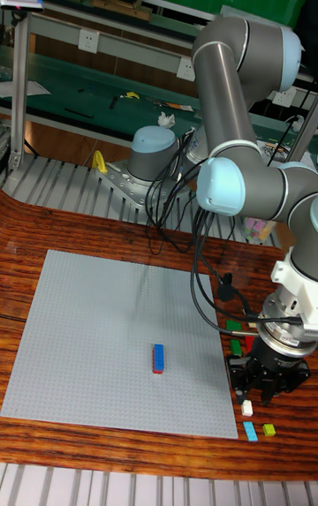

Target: Build with small Lego blocks

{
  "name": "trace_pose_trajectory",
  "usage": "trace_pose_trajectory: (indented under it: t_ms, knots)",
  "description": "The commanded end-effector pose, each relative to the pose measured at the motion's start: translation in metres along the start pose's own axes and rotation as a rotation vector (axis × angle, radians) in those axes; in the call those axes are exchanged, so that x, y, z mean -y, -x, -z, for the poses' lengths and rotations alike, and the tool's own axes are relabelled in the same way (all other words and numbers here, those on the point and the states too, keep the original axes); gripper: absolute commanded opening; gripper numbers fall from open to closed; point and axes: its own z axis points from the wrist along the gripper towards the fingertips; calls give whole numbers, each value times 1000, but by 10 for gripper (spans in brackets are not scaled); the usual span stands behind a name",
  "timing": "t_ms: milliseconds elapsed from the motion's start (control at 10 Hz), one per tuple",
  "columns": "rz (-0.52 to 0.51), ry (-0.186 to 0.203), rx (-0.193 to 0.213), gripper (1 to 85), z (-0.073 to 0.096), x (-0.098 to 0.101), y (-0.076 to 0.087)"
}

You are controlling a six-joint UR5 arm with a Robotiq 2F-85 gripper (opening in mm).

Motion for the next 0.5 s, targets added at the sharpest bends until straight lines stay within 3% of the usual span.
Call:
trace_pose_trajectory:
  t_ms: [0, 100, 400]
  knots:
    - [-41, -15, 5, 433, -2, -1, 4]
    - [-41, -36, 6, 417, -1, 5, 5]
    - [-69, -39, 42, 420, -1, 6, 14]
